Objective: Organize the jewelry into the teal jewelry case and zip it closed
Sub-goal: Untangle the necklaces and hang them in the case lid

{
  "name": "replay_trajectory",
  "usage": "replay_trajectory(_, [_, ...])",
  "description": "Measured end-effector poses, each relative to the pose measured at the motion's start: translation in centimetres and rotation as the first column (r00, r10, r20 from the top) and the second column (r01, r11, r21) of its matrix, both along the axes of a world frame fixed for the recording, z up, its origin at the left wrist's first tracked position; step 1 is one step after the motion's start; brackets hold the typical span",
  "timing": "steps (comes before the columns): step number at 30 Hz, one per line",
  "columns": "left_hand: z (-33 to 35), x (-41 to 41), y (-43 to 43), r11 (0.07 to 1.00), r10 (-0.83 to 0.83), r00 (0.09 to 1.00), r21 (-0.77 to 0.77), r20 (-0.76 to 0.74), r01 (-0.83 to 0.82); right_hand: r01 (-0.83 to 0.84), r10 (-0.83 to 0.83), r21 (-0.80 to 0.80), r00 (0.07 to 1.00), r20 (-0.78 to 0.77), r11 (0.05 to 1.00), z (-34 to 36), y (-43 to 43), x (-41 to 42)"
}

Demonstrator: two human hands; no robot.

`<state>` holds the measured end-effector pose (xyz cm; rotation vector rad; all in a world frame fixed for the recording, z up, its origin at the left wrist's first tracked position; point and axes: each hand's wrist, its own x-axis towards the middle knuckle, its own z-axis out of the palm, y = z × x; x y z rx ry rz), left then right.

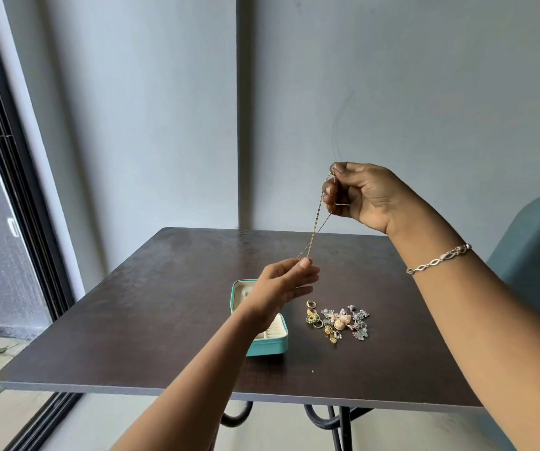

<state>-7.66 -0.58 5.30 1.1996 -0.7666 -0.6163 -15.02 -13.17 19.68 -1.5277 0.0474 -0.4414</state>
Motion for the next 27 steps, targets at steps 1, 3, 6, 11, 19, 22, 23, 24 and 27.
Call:
replay_trajectory(1, [0.0, 0.0, 0.0, 0.999, 0.009, 0.998, -0.042, -0.069, -0.012, -0.01, 0.01, 0.002, 1.0, -0.003, 1.0, -0.2, 0.1, -0.1])
replay_trajectory(3, [0.2, 0.0, -0.2, 0.991, 0.01, 0.977, -0.131, -0.212, -0.039, -0.029, 0.03, 0.012, 0.999, -0.012, 0.999, -0.7, 0.3, -0.3])
replay_trajectory(6, [0.4, -0.2, -0.3, 0.969, -0.025, 0.933, -0.236, -0.359, -0.065, -0.05, 0.05, 0.003, 0.998, -0.03, 0.999, -1.6, 0.7, -0.5])
replay_trajectory(11, [0.8, -0.4, -0.3, 0.945, -0.124, 0.885, -0.325, -0.45, -0.033, -0.059, 0.058, -0.003, 0.996, -0.071, 0.998, -3.1, 1.3, -0.3])
replay_trajectory(19, [0.9, 0.0, 0.4, 0.931, -0.223, 0.875, -0.359, -0.43, 0.061, -0.056, 0.068, 0.087, 0.987, -0.145, 0.995, -5.1, 1.3, -0.4])
replay_trajectory(22, [1.1, 0.1, 0.6, 0.939, -0.218, 0.884, -0.335, -0.414, 0.074, -0.061, 0.087, 0.157, 0.984, -0.158, 0.986, -6.1, 1.1, -0.5])
replay_trajectory(23, [1.2, 0.1, 0.8, 0.946, -0.215, 0.89, -0.312, -0.401, 0.088, -0.065, 0.095, 0.191, 0.984, -0.154, 0.979, -6.5, 1.0, -0.5])
replay_trajectory(24, [1.4, 0.2, 0.9, 0.955, -0.211, 0.9, -0.277, -0.382, 0.106, -0.067, 0.101, 0.224, 0.984, -0.144, 0.972, -6.9, 0.8, -0.5])
replay_trajectory(27, [2.1, 0.6, 1.3, 0.983, -0.172, 0.94, -0.112, -0.296, 0.144, -0.053, 0.092, 0.33, 0.99, -0.103, 0.942, -8.2, 0.3, -0.6])
